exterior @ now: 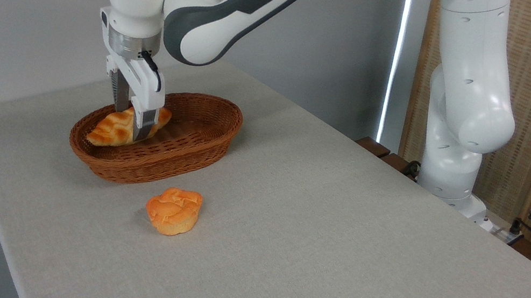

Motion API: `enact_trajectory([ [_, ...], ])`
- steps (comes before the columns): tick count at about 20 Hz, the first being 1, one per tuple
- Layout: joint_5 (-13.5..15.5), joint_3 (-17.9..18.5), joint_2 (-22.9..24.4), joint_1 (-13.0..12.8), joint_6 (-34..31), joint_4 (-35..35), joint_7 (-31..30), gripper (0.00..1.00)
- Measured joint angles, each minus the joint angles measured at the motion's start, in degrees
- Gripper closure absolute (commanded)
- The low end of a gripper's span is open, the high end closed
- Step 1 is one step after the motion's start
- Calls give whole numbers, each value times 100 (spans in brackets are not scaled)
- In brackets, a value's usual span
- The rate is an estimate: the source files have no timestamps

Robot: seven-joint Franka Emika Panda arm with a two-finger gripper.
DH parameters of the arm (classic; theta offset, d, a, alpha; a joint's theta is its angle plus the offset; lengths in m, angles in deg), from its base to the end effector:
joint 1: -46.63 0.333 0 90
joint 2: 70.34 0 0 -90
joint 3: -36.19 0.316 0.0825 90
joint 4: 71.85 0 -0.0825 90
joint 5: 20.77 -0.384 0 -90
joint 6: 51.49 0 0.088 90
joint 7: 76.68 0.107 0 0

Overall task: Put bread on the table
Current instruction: 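Lower the gripper into the basket and close it on the braided roll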

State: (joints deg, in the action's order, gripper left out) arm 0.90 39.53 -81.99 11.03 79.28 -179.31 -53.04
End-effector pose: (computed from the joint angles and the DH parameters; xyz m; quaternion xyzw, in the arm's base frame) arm 0.5261 -0.3446 0.4256 0.9138 -0.3644 0.0890 0.1556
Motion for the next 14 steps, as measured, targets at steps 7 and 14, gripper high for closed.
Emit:
enact_trajectory([
  [7, 0, 0, -101, -117, 63, 0, -12, 0],
  [14, 0, 25, -117, -127, 84, 1, -12, 71],
])
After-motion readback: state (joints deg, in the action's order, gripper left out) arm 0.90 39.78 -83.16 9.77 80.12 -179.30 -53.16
